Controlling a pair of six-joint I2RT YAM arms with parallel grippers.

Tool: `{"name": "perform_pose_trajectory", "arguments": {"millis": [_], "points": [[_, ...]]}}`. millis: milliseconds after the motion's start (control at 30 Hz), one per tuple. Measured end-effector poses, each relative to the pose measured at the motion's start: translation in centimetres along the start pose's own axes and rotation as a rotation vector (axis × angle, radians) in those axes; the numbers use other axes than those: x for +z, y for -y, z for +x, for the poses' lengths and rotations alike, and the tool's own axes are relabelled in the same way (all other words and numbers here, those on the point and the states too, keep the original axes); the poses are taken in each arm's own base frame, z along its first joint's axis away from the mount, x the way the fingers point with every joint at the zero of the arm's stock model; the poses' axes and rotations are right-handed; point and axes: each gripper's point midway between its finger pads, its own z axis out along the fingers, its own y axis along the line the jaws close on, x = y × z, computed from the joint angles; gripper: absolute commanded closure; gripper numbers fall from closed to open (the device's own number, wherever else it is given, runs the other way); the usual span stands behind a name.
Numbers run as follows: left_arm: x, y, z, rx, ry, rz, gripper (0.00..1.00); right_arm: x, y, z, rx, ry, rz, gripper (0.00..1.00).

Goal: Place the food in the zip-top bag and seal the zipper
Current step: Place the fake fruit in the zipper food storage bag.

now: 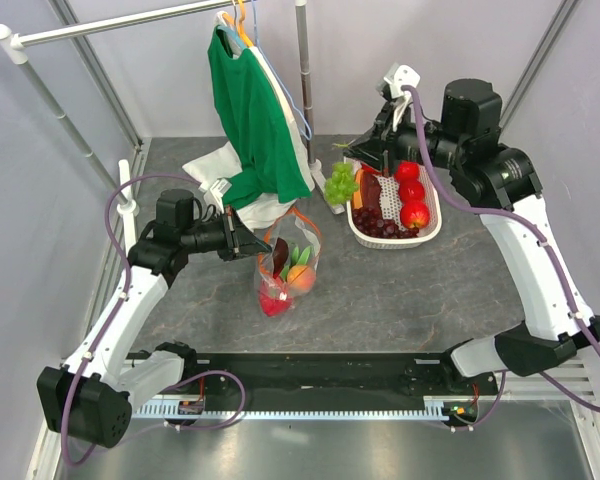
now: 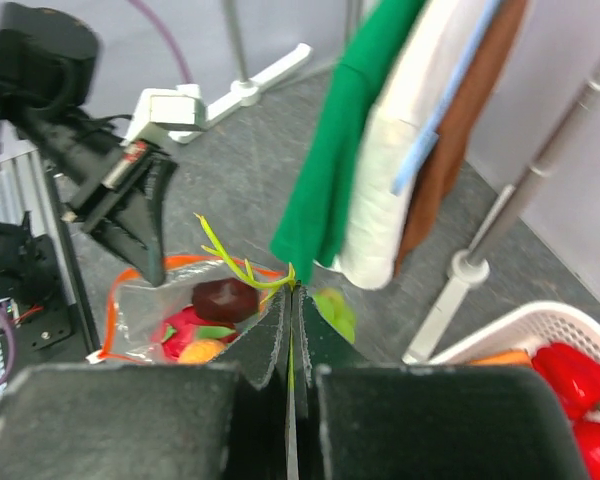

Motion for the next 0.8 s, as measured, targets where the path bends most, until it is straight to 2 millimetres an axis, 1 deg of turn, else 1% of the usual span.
{"name": "perform_pose_trajectory", "arguments": {"millis": [133, 233, 333, 533, 633, 800], "points": [[0.1, -0.1, 0.0, -0.006, -0.002, -0.002, 0.98, 0.5, -2.4, -1.1, -0.029, 0.02, -0.057, 1.0], [0.2, -0.2, 0.0, -0.012, -0.004, -0.002, 0.98, 0.5, -4.0, -2.3, -0.052, 0.046, -0.09, 1.0], [0.2, -0.2, -0.1, -0.011, -0.003, -0.002, 0.98, 0.5, -4.8, -3.1, -0.064, 0.068, -0.108, 1.0], [0.3, -0.2, -0.1, -0.017, -0.005, -0.002, 0.98, 1.3, -7.1, -3.7, -0.055, 0.091, -0.169, 1.0], [0.3, -0.2, -0.2, -0.016, -0.004, 0.0, 0.98, 2.1, -8.1, -3.5, -0.046, 0.098, -0.201, 1.0], [0.4, -0.3, -0.2, -0.02, -0.007, 0.0, 0.98, 4.5, -9.2, -1.4, -0.011, 0.057, -0.245, 1.0]]}}
